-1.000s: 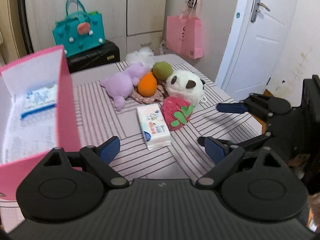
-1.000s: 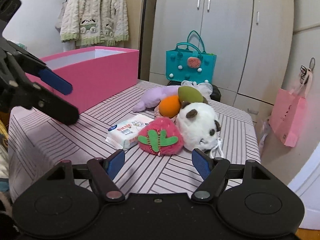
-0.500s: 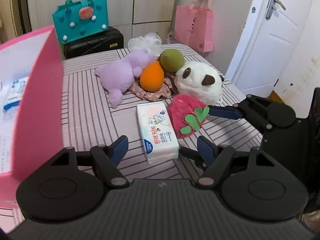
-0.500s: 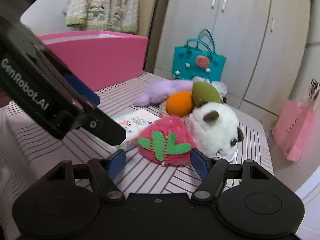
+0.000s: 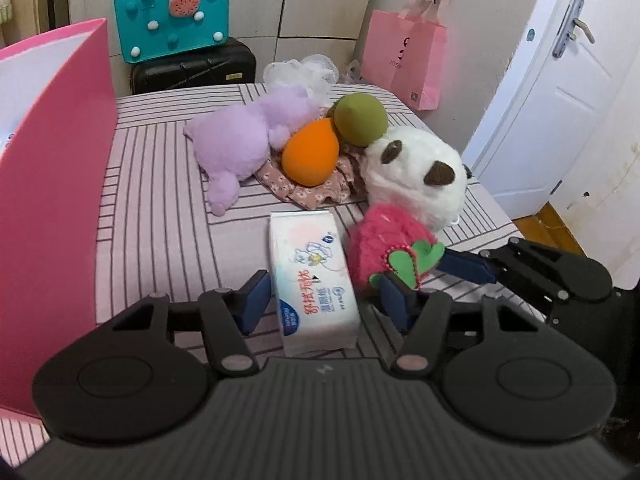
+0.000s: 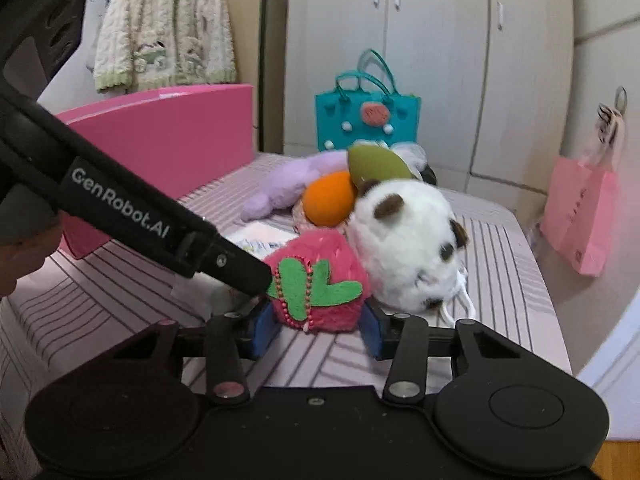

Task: Organize soft objects
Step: 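Grasp the white tissue pack with the left tool while the right tool grasps the strawberry plush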

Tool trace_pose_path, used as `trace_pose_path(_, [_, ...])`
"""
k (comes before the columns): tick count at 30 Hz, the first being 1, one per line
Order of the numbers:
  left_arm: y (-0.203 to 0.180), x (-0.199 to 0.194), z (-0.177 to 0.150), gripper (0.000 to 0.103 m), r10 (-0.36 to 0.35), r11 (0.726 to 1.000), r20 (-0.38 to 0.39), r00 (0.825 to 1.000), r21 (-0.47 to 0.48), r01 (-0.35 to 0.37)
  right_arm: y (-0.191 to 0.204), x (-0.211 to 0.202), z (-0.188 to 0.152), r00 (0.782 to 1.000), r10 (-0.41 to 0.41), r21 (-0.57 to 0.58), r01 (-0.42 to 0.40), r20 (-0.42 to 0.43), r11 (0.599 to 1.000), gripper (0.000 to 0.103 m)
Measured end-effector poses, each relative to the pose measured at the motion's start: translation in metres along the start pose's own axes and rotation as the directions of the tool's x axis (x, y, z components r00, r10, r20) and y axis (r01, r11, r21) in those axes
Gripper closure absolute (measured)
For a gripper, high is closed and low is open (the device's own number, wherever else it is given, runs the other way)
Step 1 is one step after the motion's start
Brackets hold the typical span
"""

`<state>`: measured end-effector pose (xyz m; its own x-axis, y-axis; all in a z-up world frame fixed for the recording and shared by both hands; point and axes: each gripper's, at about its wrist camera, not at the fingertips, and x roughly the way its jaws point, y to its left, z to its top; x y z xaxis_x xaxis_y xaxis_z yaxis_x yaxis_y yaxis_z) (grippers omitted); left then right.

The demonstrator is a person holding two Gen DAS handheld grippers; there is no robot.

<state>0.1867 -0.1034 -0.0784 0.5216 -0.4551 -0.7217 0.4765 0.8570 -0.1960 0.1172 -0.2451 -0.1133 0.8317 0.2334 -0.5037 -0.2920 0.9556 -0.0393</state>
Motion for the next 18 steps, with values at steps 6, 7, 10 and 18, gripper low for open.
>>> trace_pose_path(6, [-0.01, 0.0, -0.002, 0.052, 0.04, 0.999, 0.014, 0.999, 0.036, -0.041, -0.004, -0.015, -0.002, 0.998, -0.037, 0.04, 0.039, -0.052, 0.998, 0.071])
trace_pose_path(7, [-0.011, 0.0, -0.002, 0.053, 0.044, 0.998, 0.018, 0.999, 0.041, -0.044, -0.005, -0.017, -0.003, 0.997, -0.036, 0.044, 0.039, -0.061, 0.998, 0.071])
trace_pose_path(10, [-0.013, 0.002, -0.003, 0.059, 0.063, 0.997, 0.02, 0.998, 0.046, -0.064, -0.007, -0.019, -0.005, 0.997, -0.036, 0.048, 0.039, -0.063, 0.998, 0.07])
trace_pose_path(18, [-0.002, -0.005, -0.013, 0.057, 0.082, 0.997, 0.004, 0.997, -0.004, -0.082, -0.005, -0.022, -0.003, 0.999, -0.039, -0.015, 0.038, -0.029, 0.999, 0.047])
